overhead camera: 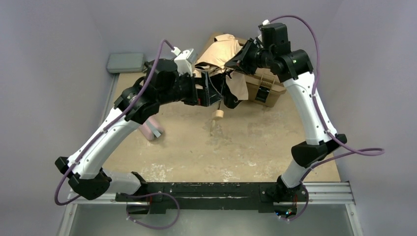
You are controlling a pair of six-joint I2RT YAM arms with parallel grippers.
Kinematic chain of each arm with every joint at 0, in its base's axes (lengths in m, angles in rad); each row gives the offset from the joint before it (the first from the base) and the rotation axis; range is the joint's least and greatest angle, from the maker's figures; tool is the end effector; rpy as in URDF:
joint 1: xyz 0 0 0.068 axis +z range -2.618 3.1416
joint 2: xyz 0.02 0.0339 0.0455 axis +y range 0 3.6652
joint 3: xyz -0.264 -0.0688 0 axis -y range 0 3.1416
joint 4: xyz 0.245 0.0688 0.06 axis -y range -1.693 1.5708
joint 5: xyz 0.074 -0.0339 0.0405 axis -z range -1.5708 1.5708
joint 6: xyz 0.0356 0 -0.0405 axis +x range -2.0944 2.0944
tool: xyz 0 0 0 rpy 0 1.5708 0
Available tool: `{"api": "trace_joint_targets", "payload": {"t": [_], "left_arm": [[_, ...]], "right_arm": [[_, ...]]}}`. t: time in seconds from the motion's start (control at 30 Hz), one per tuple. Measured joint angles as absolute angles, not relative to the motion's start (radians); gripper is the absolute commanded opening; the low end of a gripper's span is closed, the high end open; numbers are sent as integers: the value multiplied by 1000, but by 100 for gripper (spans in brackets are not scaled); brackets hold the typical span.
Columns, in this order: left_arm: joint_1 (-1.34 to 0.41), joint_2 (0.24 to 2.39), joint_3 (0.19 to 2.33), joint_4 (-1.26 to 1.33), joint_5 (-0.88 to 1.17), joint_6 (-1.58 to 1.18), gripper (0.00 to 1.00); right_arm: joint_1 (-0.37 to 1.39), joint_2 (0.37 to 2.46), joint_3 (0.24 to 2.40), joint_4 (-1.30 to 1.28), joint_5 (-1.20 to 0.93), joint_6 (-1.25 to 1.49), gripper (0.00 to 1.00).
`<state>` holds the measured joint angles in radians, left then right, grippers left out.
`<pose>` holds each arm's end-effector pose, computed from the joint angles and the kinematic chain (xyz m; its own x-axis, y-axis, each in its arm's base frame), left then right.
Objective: Open the umbrella
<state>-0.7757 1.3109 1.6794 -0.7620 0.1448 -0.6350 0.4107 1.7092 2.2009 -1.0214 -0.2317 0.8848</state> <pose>0.1820 -0.1857 0.4710 -0.6878 -0.1476 -0.7107 0.4720 0.6529 -0.5924 0.3065 0.1424 0.4886 -0.7347 0.5015 -0.4569 -0.0028 0.6712 0.7412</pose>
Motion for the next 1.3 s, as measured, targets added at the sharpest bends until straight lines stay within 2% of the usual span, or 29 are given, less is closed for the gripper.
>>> {"api": "trace_joint_targets", "payload": {"t": [0.1, 0.17, 0.23, 0.33, 0.37, 0.6, 0.67, 0.7, 0.77, 0.8, 0.83, 0.87, 1.0, 1.13, 1.23, 1.3], "left_arm": [[-744, 1354, 1694, -738, 183, -636, 93], [-732, 1393, 1698, -719, 204, -646, 83], [-728, 1435, 1698, -715, 228, -664, 55], [-727, 1483, 1688, -698, 275, -705, 3], [-727, 1490, 1678, -687, 295, -716, 0], [-722, 1481, 1656, -669, 350, -767, 0], [-722, 1458, 1642, -672, 363, -767, 0], [-723, 1440, 1630, -678, 370, -768, 0], [-723, 1403, 1607, -680, 374, -768, 0], [-722, 1388, 1601, -683, 371, -770, 0], [-718, 1368, 1597, -701, 364, -776, 0], [-713, 1354, 1596, -725, 360, -787, 0], [-689, 1323, 1600, -835, 334, -827, 0], [-673, 1353, 1647, -904, 332, -901, 0], [-652, 1361, 1648, -851, 364, -1020, 0], [-625, 1342, 1594, -717, 390, -1153, 0]], "right_arm": [[434, 1684, 2189, -1019, -237, 903, 0], [448, 1666, 2189, -1014, -247, 916, 0], [458, 1652, 2189, -1009, -259, 928, 0], [461, 1636, 2189, -1001, -271, 942, 0], [461, 1633, 2189, -1000, -273, 944, 0], [413, 1658, 2234, -1010, -313, 942, 0], [361, 1685, 2277, -1008, -352, 942, 5], [321, 1703, 2300, -1001, -387, 943, 13], [231, 1740, 2337, -989, -469, 949, 43], [188, 1759, 2350, -986, -506, 950, 75], [156, 1772, 2358, -979, -527, 957, 89], [116, 1786, 2364, -964, -550, 953, 93], [20, 1811, 2364, -952, -580, 923, 96], [30, 1785, 2352, -968, -597, 879, 96], [59, 1732, 2318, -968, -630, 863, 95], [82, 1697, 2315, -958, -661, 860, 94]]}}
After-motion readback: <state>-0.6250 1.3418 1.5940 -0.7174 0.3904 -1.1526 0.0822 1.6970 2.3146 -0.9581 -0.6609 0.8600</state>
